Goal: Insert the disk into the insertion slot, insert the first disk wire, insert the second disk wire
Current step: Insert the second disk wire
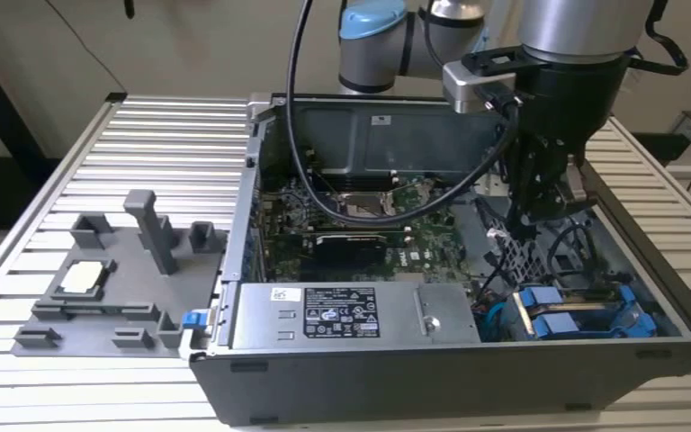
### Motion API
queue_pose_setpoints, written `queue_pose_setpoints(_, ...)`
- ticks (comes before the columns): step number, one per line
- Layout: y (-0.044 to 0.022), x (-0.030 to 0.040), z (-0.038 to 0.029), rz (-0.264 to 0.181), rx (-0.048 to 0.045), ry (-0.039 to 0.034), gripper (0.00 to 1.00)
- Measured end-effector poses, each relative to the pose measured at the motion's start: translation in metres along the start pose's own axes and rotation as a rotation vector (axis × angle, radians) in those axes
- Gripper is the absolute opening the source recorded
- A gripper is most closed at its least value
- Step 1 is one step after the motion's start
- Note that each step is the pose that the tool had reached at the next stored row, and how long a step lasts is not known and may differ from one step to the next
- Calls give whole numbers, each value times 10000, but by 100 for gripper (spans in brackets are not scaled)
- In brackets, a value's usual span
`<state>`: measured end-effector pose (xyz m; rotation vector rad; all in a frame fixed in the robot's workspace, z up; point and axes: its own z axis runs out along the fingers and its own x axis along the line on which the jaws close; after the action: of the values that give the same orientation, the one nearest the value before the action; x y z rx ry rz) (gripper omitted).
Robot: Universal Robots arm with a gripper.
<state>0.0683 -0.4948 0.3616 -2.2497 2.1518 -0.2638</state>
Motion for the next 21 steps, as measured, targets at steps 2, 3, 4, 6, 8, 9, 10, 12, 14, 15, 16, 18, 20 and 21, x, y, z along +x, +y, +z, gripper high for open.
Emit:
queue_pose_setpoints(2, -6, 20, 3, -2, -14, -1, 16)
queue_pose_setpoints(3, -14, 39, 6, -4, -33, -1, 16)
queue_pose_setpoints(4, -21, 59, 9, -6, -54, -2, 16)
queue_pose_setpoints(6, -37, 98, 16, -11, -97, -4, 16)
queue_pose_setpoints(8, -56, 138, 22, -16, -142, -6, 16)
queue_pose_setpoints(9, -65, 157, 26, -18, -166, -7, 16)
queue_pose_setpoints(10, -75, 178, 29, -20, -192, -9, 16)
queue_pose_setpoints(12, -98, 219, 37, -26, -247, -13, 16)
queue_pose_setpoints(14, -123, 262, 45, -32, -306, -16, 16)
queue_pose_setpoints(15, -137, 284, 49, -36, -339, -17, 16)
queue_pose_setpoints(16, -152, 307, 54, -39, -373, -19, 16)
queue_pose_setpoints(18, -179, 351, 62, -46, -440, -22, 16)
queue_pose_setpoints(20, -208, 395, 71, -53, -505, -26, 16)
queue_pose_setpoints(21, -222, 417, 75, -57, -538, -27, 16)
